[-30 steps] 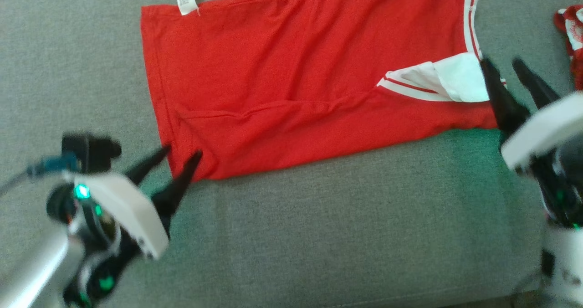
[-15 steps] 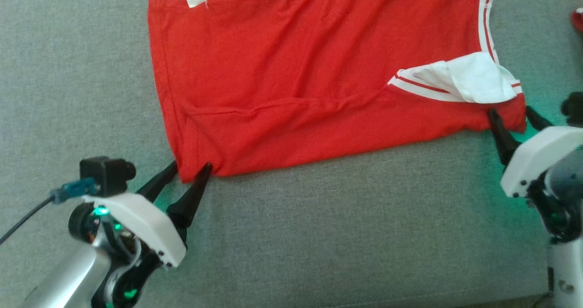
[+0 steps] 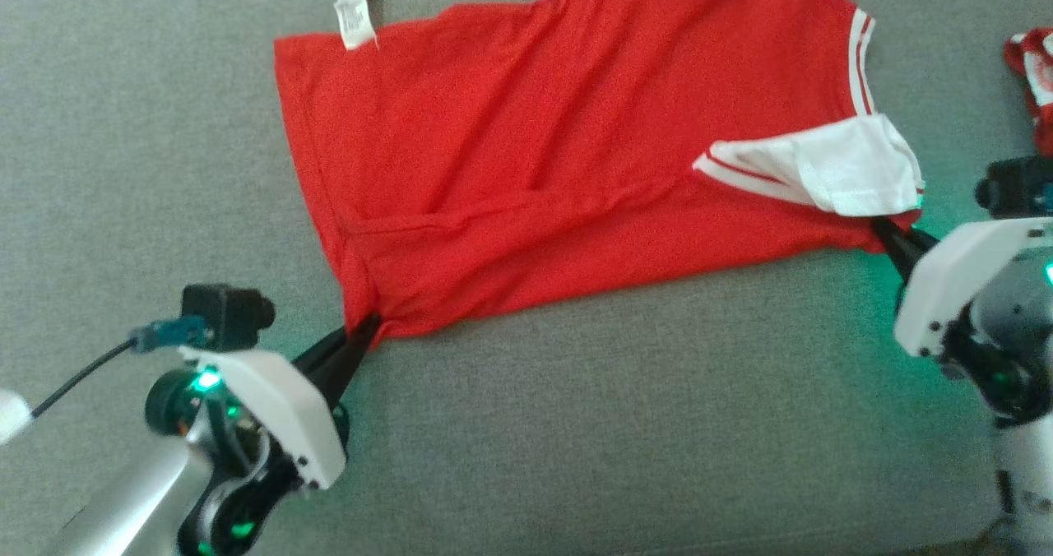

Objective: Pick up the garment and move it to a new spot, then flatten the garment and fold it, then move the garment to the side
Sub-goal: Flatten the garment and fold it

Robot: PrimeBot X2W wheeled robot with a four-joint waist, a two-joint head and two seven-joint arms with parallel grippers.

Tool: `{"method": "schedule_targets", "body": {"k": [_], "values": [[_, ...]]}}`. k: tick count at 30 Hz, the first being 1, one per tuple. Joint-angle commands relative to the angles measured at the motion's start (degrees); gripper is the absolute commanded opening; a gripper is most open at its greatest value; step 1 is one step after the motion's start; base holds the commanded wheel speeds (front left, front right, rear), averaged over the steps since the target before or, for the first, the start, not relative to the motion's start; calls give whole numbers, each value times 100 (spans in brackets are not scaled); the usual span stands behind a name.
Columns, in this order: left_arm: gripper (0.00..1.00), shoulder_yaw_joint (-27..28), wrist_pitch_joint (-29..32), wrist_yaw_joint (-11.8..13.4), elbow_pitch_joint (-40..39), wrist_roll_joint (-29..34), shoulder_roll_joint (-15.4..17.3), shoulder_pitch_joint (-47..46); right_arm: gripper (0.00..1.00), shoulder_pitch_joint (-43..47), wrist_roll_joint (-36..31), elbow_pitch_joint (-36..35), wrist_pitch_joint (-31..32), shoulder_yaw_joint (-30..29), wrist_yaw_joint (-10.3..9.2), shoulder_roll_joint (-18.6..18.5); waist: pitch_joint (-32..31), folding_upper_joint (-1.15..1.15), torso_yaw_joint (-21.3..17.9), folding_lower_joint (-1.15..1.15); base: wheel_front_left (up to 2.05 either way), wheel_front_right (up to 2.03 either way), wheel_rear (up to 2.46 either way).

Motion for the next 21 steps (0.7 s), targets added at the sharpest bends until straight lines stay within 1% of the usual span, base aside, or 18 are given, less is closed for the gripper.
{"method": "schedule_targets", "body": {"k": [1, 4, 7, 10, 12, 13, 14, 16, 17, 19, 20, 21], "values": [[0, 208, 31, -24, -192, -63, 290, 87, 0, 127, 172, -272, 148, 80, -4, -252, -115, 0, 24, 0, 0, 0, 0], [0, 319, 80, -19, -572, -176, 628, 395, 0, 490, 578, -684, 589, 6, -4, -659, -217, 0, 54, 0, 0, 0, 0], [0, 348, 147, 11, -1018, -307, 977, 886, 0, 1065, 944, -1123, 1106, -33, -4, -1069, -242, 0, 52, 0, 0, 0, 0], [0, 366, 75, 151, -1372, -401, 1155, 1398, 0, 1568, 1157, -1458, 1385, -69, -4, -1232, -226, 0, 33, 0, 0, 0, 0], [0, 380, -39, 273, -1460, -422, 1139, 1628, 100, 1764, 1176, -1581, 1399, -80, -4, -1231, -208, 0, 39, 0, 0, 0, 0], [47, 380, -93, 328, -1480, -421, 1109, 1703, 100, 1831, 1158, -1622, 1379, -81, -4, -1214, -202, 0, 44, 0, 0, 0, 0], [100, 373, -155, 370, -1489, -382, 1082, 1750, 100, 1883, 1140, -1665, 1353, -65, -4, -1205, -201, 0, 50, 0, 0, 0, 0], [100, 344, -227, 418, -1502, -306, 1053, 1806, 100, 1937, 1170, -1791, 1310, -56, -4, -1194, -204, 0, 64, 0, 0, 0, 0], [100, 358, -265, 450, -1522, -268, 1058, 1814, 100, 1940, 1162, -1914, 1294, -42, -4, -1268, -198, 0, 78, 0, 0, 0, 0], [100, 450, -301, 509, -1591, -188, 1155, 1769, 100, 1815, 1176, -2238, 1220, -81, -4, -1448, -139, 0, 87, 0, 0, 0, 0], [100, 450, -301, 509, -1591, -188, 1155, 1769, 100, 1815, 1176, -2238, 1220, -81, -4, -1448, -139, 0, 87, 0, 0, 0, 0], [100, 535, -316, 547, -1613, -130, 1232, 1693, 100, 1665, 1193, -2377, 1161, -183, -4, -1473, -105, 0, 92, 0, 0, 0, 0]]}}
